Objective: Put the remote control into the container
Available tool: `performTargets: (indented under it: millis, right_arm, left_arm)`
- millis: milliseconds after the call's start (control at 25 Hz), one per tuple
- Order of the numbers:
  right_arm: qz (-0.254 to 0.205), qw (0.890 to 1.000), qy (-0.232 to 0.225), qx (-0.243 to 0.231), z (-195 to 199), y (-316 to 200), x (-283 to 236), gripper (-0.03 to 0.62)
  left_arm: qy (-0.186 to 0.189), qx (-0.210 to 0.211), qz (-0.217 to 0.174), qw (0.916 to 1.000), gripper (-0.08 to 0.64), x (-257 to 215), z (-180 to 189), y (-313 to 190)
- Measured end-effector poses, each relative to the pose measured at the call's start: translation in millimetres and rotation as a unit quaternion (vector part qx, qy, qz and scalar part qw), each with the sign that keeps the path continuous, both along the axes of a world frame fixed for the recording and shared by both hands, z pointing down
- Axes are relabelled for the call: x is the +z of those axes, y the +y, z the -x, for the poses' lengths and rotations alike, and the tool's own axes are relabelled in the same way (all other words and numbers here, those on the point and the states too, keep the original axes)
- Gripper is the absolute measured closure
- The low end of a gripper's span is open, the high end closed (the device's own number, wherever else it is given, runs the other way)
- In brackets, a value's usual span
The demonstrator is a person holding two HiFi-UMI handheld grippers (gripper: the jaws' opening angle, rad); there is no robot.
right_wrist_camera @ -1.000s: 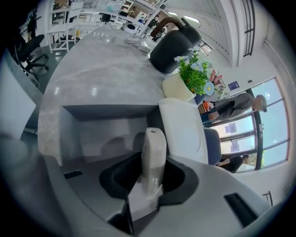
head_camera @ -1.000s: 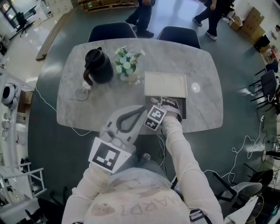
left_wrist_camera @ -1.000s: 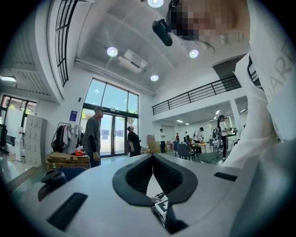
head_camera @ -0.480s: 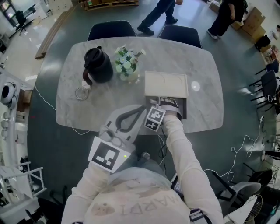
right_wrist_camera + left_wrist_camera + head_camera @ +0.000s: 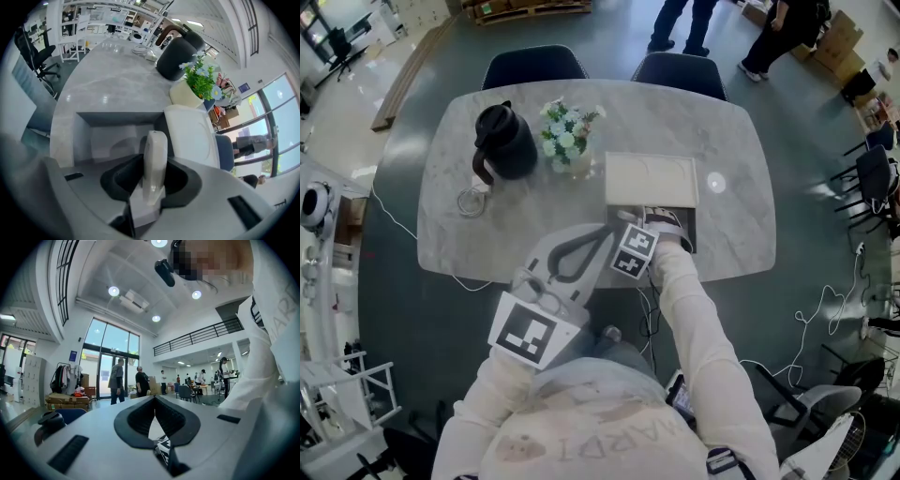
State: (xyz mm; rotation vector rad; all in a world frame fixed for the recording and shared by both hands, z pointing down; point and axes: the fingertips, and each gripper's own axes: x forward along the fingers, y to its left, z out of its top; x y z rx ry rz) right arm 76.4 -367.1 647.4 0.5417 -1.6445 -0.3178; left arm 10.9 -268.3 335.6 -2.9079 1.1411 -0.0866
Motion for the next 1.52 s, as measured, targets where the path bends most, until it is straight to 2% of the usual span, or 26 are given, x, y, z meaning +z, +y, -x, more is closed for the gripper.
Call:
performTargets:
  millis: [200,280,400,880,1320,1520]
  right_arm:
    - [0.002,0.999,0.03,-0.021,5.4,7.3,10.0,0.468]
    - [0.014,0.999,0.036,-0.019,6.3,10.6,14.4,0.435]
    - [0.02,0.999,0.044,-0.022,5.6,14.1,14.7,0.44]
    - [0.076,0.997,0.009,-0.021,11.7,30.1,10.9,0.417]
    - [0.098,0.994,-0.051,-0.002,20.3,39.5,-2.6,0.43]
    - [0.08,0.989,-0.118,0.037,18.7,38.9,-20.6,0.448]
  left_arm:
    - [-0.001,0.0,0.001,1.0,0.549,0.9,0.0,1.5]
    - [-0.001,-0.001,0.0,1.0,0.549,0.3,0.9,2.7]
    - [-0.002,-0.003,-0.002,1.0,0.549,-1.8,2.8,4.7]
    - [0.003,0.002,0.0,1.0,0.549,-0.3,2.2,7.2]
    - [0.001,0.002,-0.002,1.0,0.549,-1.3,3.5,11.1]
    - [-0.005,-0.003,-0.002,1.0,0.549,0.4,3.4,15.8]
